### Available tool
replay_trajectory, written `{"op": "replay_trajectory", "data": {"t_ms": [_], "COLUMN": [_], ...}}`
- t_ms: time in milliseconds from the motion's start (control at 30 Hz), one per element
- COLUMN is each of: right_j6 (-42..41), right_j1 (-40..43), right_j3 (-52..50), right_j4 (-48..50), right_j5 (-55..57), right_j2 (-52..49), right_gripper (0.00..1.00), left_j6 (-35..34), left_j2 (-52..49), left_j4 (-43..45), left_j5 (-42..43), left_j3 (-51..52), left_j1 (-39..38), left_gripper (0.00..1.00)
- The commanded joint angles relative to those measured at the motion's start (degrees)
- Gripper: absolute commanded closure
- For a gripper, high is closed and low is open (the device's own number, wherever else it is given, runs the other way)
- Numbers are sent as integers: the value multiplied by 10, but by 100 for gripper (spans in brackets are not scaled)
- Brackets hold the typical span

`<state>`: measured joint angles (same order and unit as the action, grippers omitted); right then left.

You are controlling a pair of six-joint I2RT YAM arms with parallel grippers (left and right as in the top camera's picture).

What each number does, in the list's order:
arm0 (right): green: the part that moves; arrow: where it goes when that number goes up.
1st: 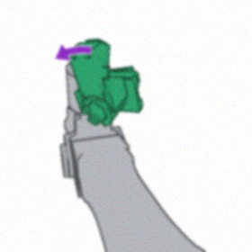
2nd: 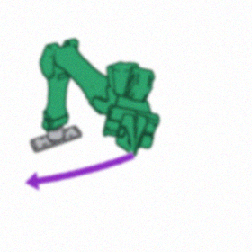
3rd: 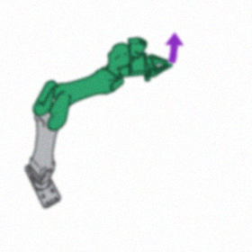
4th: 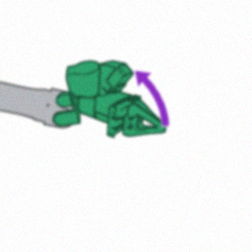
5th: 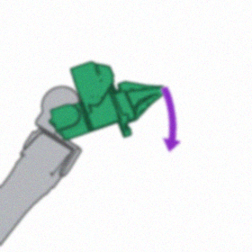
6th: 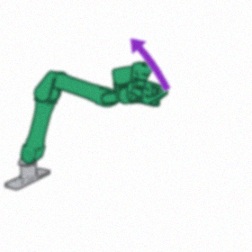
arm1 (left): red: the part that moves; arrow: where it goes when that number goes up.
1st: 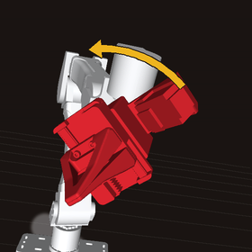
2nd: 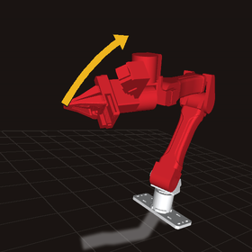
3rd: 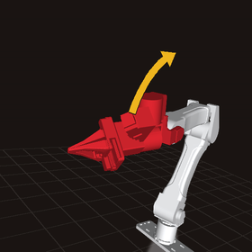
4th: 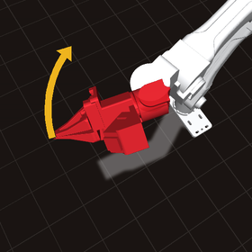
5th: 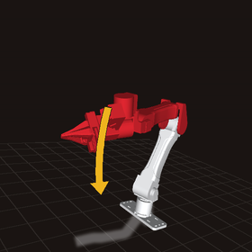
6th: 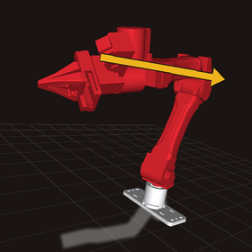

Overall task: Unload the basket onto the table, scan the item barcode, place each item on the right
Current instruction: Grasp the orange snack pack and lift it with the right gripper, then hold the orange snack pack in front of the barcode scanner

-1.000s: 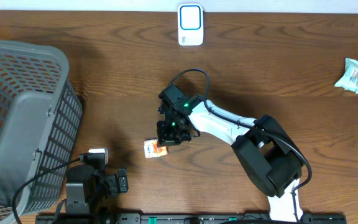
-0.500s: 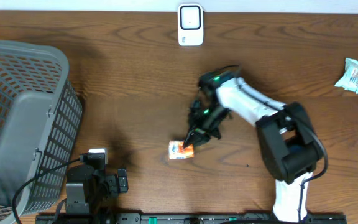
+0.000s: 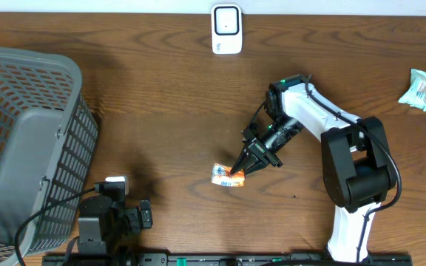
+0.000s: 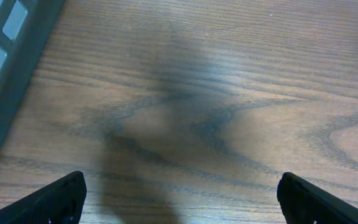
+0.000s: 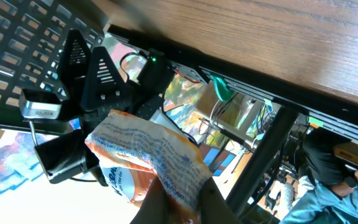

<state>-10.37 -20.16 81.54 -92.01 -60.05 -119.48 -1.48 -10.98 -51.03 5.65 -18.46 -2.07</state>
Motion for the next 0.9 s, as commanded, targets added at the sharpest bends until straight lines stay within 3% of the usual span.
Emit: {"op": "replay_trajectory", "data": {"t_ms": [0,200,300,600,867], "right_j6": [15,16,60,-10,-61], "right_j1": [0,0,4,48,77], "right_j3": [6,6,6,7,73], "right_j4": [-2,1,29,262,514], "right_j5": [-15,0,2,7,198], "right_j2": [7,7,7,7,9], "right_gripper": [99,99,99,99,99], "left_j6": [-1,-1,-1,-1,-1], "left_j2": [2,2,2,2,2], "left_j4": [-2,-2,-2,-2,-2], "left_j5": [-2,-2,-2,-2,-2], "left_j3": [-4,-4,-4,-4,-4], "left_j1": [1,1,1,1,1], "left_gripper": [2,2,2,2,2]}}
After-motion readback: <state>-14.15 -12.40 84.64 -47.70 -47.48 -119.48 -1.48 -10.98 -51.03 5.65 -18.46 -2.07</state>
